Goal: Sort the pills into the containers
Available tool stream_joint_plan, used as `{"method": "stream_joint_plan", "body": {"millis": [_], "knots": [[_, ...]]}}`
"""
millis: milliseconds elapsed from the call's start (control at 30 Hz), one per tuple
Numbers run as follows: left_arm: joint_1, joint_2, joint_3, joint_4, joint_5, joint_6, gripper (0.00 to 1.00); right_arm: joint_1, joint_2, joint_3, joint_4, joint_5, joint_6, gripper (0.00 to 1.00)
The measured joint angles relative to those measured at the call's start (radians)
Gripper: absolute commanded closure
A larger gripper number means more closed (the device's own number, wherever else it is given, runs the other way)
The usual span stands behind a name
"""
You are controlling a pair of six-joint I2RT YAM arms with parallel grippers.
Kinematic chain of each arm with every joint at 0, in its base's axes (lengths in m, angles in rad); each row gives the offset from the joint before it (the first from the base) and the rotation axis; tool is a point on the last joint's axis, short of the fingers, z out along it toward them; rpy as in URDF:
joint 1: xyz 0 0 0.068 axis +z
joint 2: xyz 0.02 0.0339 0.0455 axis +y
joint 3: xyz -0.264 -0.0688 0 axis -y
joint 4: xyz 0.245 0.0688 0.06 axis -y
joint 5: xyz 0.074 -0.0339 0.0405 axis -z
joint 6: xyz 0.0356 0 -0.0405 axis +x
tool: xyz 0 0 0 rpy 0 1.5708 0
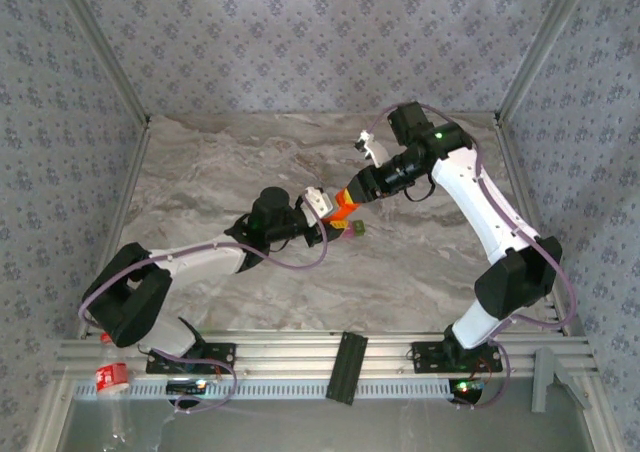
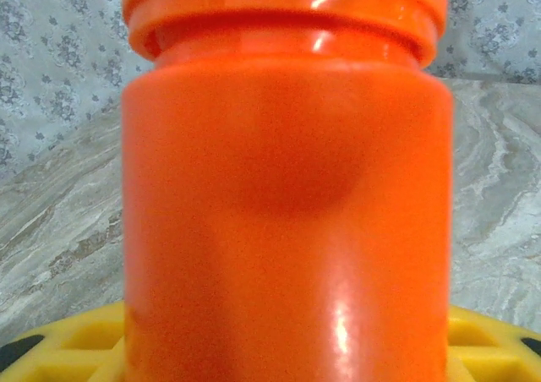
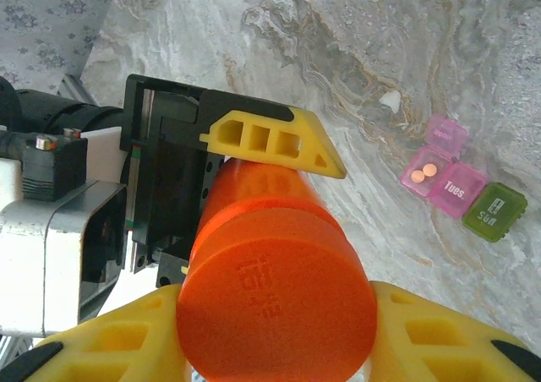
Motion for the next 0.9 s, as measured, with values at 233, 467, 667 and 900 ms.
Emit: {"method": "stream_joint_plan", "body": {"millis": [233, 467, 667, 900], "knots": [[0.005, -0.015, -0.001, -0.037, 0.023, 0.002, 1.0, 0.008, 0.0, -0.019, 0.004, -0.027, -0.041, 0.61], [0.007, -0.026, -0.001, -0.062, 0.025, -0.003, 1.0, 0.019, 0.002, -0.019, 0.008, -0.019, -0.044, 0.58], [0.006, -0.026, -0.002, -0.051, 0.003, -0.03, 1.0, 0.016, 0.002, -0.019, 0.034, -0.021, -0.03, 0.47], [0.006, -0.022, 0.008, 0.034, -0.037, -0.072, 1.0, 0.011, 0.0, -0.016, 0.072, -0.043, 0.048, 0.26]]}}
